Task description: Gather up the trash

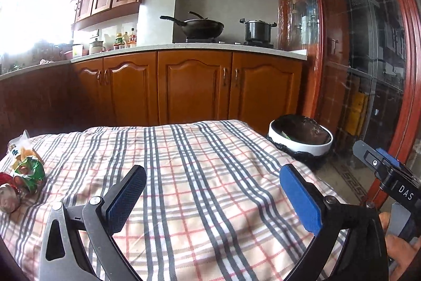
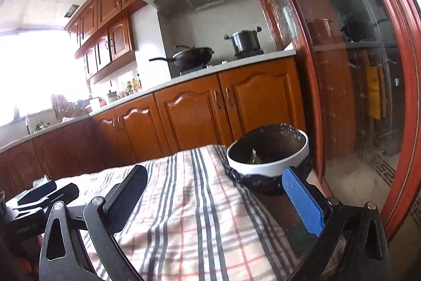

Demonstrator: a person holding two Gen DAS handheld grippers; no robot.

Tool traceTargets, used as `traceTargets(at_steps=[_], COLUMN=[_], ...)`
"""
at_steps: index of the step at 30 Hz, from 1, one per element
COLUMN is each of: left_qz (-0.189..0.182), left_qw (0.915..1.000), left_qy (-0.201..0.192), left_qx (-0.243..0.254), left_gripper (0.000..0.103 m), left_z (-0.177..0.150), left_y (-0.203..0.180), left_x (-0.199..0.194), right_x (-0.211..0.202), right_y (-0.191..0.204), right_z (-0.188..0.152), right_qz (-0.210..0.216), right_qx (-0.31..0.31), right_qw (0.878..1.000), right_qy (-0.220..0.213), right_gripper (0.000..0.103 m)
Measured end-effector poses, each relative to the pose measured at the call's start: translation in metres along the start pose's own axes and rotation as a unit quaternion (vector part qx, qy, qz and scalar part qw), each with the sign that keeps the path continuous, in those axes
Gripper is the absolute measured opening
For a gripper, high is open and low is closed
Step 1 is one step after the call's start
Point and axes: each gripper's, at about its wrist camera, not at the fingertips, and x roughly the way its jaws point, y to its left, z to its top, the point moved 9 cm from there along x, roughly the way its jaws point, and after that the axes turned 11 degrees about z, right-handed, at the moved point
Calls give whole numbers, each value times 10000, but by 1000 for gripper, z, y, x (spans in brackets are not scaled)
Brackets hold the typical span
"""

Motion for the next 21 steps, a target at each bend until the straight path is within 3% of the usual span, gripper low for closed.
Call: traceTargets(at_steps=[7,14,21], left_qz=[108,178,255], left_qw=[9999,9998,9996], left_qy=[14,68,130], left_qx=[73,61,8], left_gripper=[102,102,102], left_z=[-2,-2,-4], left_y=[-10,-4,4], left_x=[10,23,30], right_x=[-6,-3,2], right_y=[4,17,16], right_z=[-16,-23,-29], right_qz=[62,-87,-67], right_qx=[-72,-531,-471], right_qw=[9999,9983,9981], right_qy=[92,232,383], right_gripper=[103,103,103])
